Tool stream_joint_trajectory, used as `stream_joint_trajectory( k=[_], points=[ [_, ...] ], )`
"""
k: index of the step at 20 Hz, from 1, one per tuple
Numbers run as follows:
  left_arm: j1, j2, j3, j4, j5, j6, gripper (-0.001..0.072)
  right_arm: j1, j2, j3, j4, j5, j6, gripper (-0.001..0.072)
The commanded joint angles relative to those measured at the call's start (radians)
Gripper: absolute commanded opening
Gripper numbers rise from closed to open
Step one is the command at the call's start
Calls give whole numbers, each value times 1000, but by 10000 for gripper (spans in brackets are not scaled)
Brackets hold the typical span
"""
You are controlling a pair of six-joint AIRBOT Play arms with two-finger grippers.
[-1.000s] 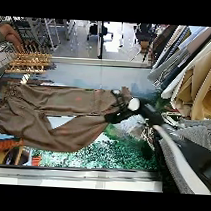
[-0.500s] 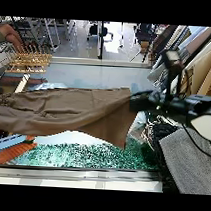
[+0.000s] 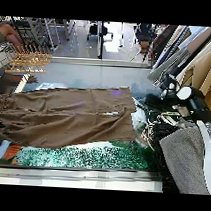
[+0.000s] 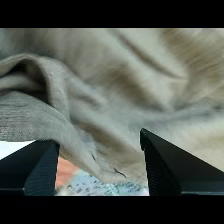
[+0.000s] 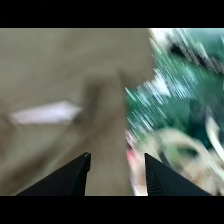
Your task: Fold the clothes and pants, and hang the long-sleeved shirts on hangers.
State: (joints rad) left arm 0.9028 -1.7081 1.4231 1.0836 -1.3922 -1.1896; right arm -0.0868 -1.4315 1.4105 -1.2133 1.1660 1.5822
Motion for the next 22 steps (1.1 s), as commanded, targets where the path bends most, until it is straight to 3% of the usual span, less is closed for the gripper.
stream_joint_trajectory(
  k=[1, 4, 8, 15, 17, 21, 22],
  points=[
    [26, 0, -24, 8, -7, -61, 549, -121, -8, -113, 108, 249, -152, 403],
    [73, 13, -24, 4, 19, -90, 549, -111, 102, -391, 237, 233, -205, 404],
    [127, 16, -25, -79, 113, -90, 548, -111, 156, -665, 360, 39, -195, 403],
    [151, 5, -25, -182, 343, -90, 562, -16, 108, -708, 377, -249, -78, 403],
    [155, -7, -25, -176, 333, -89, 562, 9, 91, -708, 374, -281, -45, 403],
    [196, -10, -25, -151, 159, -62, 562, 50, 76, -708, 370, -337, -19, 395],
    [203, -10, -25, -127, 133, -63, 562, 58, 75, -708, 369, -360, -17, 353]
  ],
)
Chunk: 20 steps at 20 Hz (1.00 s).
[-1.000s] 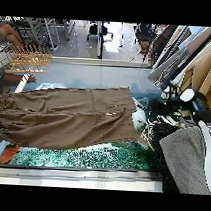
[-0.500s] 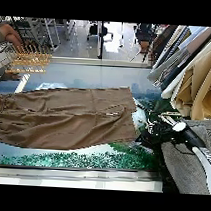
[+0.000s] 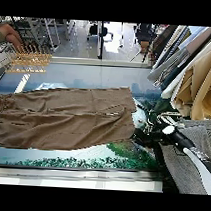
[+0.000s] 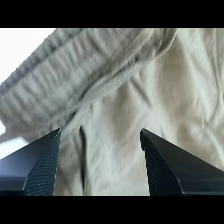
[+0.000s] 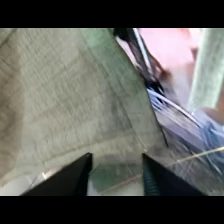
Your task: Fold the clothes and pants, and hang the long-sleeved shirts on hangers.
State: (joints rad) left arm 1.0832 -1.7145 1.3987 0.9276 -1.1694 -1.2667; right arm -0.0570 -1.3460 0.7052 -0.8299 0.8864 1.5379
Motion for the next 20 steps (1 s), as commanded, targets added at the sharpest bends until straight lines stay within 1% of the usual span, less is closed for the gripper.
stream_joint_trajectory(
  k=[1, 2, 3, 7, 10, 11, 12, 13, 16, 17, 18, 20],
  points=[
    [26, -3, -2, 50, -93, 14, 562, 32, -10, -3, -11, -105, 31, 267],
    [26, -6, -3, 61, -84, 14, 561, 33, -10, -3, -11, -123, 33, 183],
    [26, -13, -3, 59, -75, 14, 562, 33, -9, -2, -12, -129, 32, 29],
    [24, -67, -3, 58, -72, -18, 562, 33, -6, 11, -16, -103, 12, 18],
    [24, -113, -3, 22, -50, -21, 551, 33, 16, 61, -17, -64, -37, 16],
    [24, -123, -3, -4, -42, -33, 441, 33, 38, 79, -21, -64, -40, 16],
    [24, -126, -3, -43, -42, -38, 196, 33, 63, 97, -32, -64, -40, 16],
    [24, -124, -2, -84, -47, -33, 7, 33, 94, 121, -64, -61, -39, 16],
    [40, -81, 1, -201, -105, 4, 11, 32, 215, 181, -180, -38, -39, 15],
    [51, -59, 12, -202, -140, 4, 10, 32, 267, 196, -228, -29, -38, 15],
    [67, -34, 31, -195, -190, 23, 10, 32, 315, 210, -258, -10, -37, 15],
    [104, 10, 89, -172, -295, 24, 10, 32, 414, 244, -311, 59, -37, 15]
  ],
)
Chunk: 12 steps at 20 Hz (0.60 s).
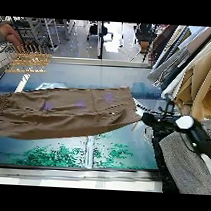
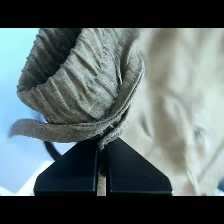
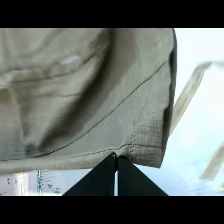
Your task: Fold the clothes and pants, and hang the long-sleeved shirts on hangers.
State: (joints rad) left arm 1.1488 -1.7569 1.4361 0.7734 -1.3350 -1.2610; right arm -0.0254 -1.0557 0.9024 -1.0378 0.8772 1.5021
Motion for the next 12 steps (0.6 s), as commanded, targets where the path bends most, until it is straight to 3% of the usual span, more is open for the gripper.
stream_joint_trajectory(
  k=[1, 6, 8, 12],
  points=[
    [56, 76, 77, -19, -157, -6, 10, 0, 165, 63, -126, 93, -1, 15],
    [66, 198, 225, -19, -211, -48, 10, 0, 200, 209, -231, 43, -4, 15],
    [27, 209, 265, -19, -179, -48, 10, 1, 97, 261, -239, -29, -32, 15],
    [-79, 151, 266, -14, 24, -80, 9, 1, -271, 446, -244, -143, -139, 15]
  ],
)
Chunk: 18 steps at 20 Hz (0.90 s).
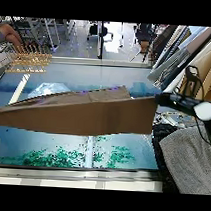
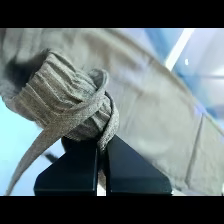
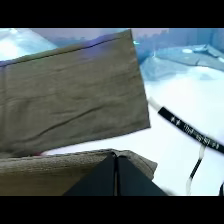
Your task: Fold the clothes and pants, and hang the long-sleeved shirts on hangers.
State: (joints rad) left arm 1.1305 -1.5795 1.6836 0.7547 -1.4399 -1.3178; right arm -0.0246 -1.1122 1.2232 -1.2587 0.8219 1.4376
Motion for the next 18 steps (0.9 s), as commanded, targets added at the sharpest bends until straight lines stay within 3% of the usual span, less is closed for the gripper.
stream_joint_trajectory(
  k=[1, 8, 9, 10, 11, 12, 14, 15, 18],
  points=[
    [-86, -56, 18, 4, 183, -49, 10, 0, -317, 203, -26, -100, -95, 15],
    [-257, -256, 18, -55, 610, -111, 13, 8, -966, 895, -29, -127, -121, 19],
    [-280, -283, 18, -90, 679, -111, 88, 11, -990, 902, -24, -188, -135, 29],
    [-299, -305, 18, -133, 740, -111, 351, 14, -990, 870, -23, -273, -143, 133],
    [-313, -321, 18, -170, 782, -111, 649, 15, -984, 848, -23, -299, -143, 360],
    [-317, -325, 18, -198, 794, -111, 707, 14, -977, 843, -24, -265, -143, 582],
    [-298, -312, 18, -220, 725, -110, 707, -6, -948, 843, -21, -82, -107, 539],
    [-276, -300, 18, -198, 634, -94, 703, -21, -933, 843, -8, 39, -78, 503],
    [-201, -267, 18, 18, 262, -70, 693, -91, -875, 756, 180, 358, -60, 503]
  ],
)
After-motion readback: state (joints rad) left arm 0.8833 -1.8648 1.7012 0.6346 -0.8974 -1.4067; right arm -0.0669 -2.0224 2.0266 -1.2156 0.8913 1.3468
